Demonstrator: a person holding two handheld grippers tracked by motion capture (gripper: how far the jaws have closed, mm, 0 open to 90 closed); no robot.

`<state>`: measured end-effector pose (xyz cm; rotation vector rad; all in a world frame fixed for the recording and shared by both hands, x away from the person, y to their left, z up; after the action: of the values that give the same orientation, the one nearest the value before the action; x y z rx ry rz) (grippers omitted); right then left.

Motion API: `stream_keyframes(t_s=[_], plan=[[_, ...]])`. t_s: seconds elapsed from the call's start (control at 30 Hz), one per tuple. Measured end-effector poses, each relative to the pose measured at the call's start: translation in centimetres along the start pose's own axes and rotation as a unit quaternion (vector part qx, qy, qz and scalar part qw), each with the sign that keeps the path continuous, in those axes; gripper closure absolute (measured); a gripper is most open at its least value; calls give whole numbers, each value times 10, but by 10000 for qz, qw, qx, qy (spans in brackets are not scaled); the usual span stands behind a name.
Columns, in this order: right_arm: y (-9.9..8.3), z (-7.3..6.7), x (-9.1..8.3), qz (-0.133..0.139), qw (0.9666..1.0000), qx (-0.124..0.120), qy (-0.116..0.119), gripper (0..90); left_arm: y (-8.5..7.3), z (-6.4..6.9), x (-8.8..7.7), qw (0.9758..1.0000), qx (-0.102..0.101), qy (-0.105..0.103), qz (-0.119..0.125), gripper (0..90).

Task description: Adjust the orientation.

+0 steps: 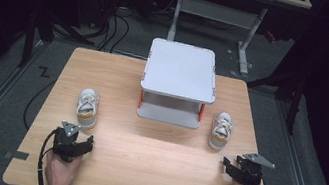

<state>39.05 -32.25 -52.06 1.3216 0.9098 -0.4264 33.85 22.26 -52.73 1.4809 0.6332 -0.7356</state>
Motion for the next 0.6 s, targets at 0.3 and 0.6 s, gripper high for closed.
stream_keyframes(t_s=[0.3, 0.6], plan=[[0, -3, 1, -40, 9999, -115, -89, 392, 0, -1, 0, 9997, 15, -256, -15, 187], [0, -3, 1, -44, 9999, -128, -106, 390, -2, -4, -5, 9998, -6, -197, -46, 323]])
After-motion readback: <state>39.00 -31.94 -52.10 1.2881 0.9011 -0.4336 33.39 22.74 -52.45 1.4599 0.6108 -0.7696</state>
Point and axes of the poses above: each handheld gripper's, and its own axes: x roughly forward along the jaws, y roughly out of its top, z roughly to its right, the point moved 3 cm from there along x, roughly forward along the jaws, and after that the axes turned 8 degrees about -z, right-handed, at the moved point
